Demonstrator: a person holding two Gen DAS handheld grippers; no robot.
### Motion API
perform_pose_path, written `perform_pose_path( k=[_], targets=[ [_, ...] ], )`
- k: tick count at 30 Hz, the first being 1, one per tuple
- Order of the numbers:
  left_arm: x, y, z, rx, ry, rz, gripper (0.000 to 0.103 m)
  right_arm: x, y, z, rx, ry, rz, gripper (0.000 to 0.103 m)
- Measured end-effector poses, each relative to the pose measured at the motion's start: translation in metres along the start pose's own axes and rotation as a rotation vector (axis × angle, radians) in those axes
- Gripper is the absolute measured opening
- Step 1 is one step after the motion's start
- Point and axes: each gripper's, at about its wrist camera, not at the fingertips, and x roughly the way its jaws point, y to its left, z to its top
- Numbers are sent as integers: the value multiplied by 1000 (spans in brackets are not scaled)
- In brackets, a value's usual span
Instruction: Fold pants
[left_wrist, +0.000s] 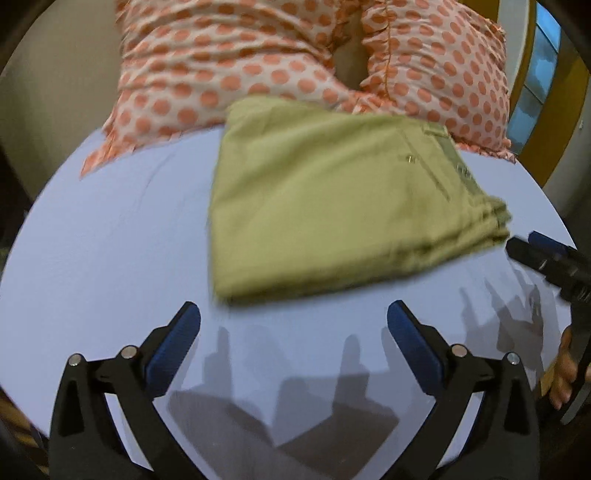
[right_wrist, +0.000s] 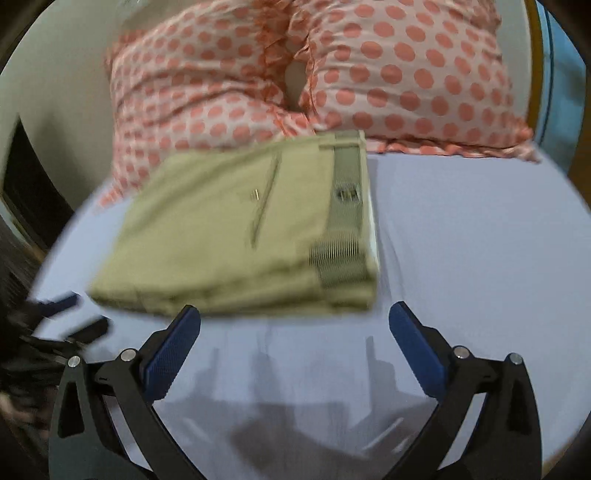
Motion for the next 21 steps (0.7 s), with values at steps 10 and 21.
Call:
perform_pose_path(
  k=[10, 21],
  targets=[
    [10, 1, -25, -8, 18, 79, 101, 16, 39, -32, -99, 20, -166, 102],
    [7, 1, -31, 2, -22, 70, 101, 20, 32, -33, -35, 51, -116, 102]
  ],
)
